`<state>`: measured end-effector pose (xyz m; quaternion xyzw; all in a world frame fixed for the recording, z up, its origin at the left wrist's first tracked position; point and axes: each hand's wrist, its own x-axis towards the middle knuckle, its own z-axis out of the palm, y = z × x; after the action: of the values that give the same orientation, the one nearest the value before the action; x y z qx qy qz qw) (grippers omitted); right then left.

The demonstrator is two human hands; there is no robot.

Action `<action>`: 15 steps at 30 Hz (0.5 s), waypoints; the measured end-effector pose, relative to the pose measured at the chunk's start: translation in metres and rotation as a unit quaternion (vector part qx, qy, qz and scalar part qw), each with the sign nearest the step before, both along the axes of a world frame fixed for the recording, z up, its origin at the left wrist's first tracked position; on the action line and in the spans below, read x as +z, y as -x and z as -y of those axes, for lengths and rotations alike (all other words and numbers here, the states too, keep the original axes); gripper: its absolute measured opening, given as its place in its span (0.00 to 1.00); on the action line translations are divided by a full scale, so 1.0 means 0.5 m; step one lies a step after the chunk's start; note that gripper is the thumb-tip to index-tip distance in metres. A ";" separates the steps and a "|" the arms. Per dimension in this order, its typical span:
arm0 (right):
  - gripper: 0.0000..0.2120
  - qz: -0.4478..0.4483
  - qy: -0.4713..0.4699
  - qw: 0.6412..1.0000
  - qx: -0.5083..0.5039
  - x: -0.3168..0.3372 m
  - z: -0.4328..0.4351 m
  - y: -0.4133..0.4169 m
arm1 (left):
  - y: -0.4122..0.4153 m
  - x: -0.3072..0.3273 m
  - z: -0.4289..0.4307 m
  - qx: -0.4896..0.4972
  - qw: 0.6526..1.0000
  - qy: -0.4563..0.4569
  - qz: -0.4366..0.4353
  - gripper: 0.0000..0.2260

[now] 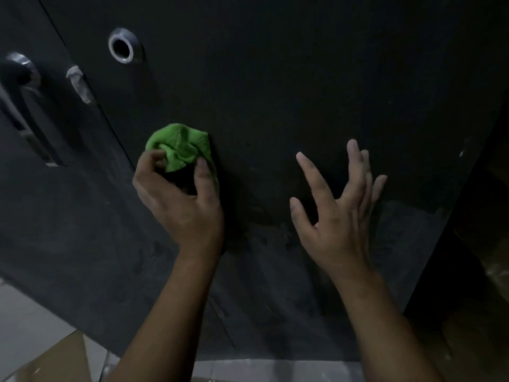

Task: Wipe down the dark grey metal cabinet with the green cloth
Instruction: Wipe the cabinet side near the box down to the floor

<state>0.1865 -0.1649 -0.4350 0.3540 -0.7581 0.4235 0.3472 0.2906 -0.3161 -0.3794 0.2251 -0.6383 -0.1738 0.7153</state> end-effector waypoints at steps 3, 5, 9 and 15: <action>0.30 0.003 -0.001 1.000 -0.007 -0.015 -0.001 0.018 | 0.024 -0.009 -0.009 0.014 0.999 0.041 0.025 0.19; 0.30 0.006 0.003 1.000 -0.015 -0.019 0.008 0.019 | 0.042 -0.040 -0.024 -0.002 0.990 0.090 0.109 0.20; 0.30 0.018 0.017 1.000 -0.017 -0.022 0.020 0.015 | 0.042 -0.139 -0.050 -0.032 0.939 0.178 0.292 0.21; 0.31 0.031 0.027 0.999 -0.014 -0.017 0.030 -0.002 | -0.029 -0.222 0.012 -0.026 0.926 0.178 0.333 0.21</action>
<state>0.1875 -0.1797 -0.4437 0.3201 -0.7621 0.4496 0.3386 0.3053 -0.3220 -0.4905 0.1218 -0.8659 0.0090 0.4851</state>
